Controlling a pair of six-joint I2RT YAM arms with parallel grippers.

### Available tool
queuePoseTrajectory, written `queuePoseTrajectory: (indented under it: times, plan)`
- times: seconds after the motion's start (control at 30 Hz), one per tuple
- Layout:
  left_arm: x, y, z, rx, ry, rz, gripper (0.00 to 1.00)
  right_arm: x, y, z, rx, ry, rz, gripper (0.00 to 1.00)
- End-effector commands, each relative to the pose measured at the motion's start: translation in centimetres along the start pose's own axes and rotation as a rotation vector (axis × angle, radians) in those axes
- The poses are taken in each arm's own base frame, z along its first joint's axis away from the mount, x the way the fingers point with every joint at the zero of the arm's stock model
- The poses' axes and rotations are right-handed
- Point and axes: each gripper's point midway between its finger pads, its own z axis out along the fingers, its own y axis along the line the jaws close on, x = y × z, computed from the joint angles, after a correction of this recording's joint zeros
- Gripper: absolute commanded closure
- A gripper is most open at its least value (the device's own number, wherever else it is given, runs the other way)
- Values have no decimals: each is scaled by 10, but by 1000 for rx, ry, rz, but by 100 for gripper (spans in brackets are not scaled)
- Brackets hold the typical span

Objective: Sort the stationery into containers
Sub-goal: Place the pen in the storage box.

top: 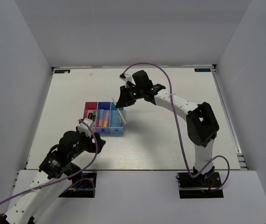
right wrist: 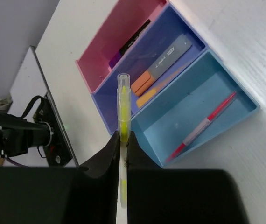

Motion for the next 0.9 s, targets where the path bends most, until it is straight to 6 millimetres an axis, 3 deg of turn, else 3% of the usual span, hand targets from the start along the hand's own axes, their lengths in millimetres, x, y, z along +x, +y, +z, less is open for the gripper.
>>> queuePoseTrajectory:
  times: [0.0,0.07,0.17,0.6,0.87]
  plan:
    - [2,2,3,-7,12,10,20,-10,9,22,-214,-126,97,100]
    - [2,2,3,-8,10,10,20,-28,14,23,-272,-217,80,100]
    - [2,4,3,-16,11,9,20,-31,10,24,-323,-255,68,100]
    - [3,3,4,-14,18,9,20,-24,-18,32,-244,-259,132,100]
    - [6,4,5,-18,33,10,20,-18,-39,51,-198,-238,59,99]
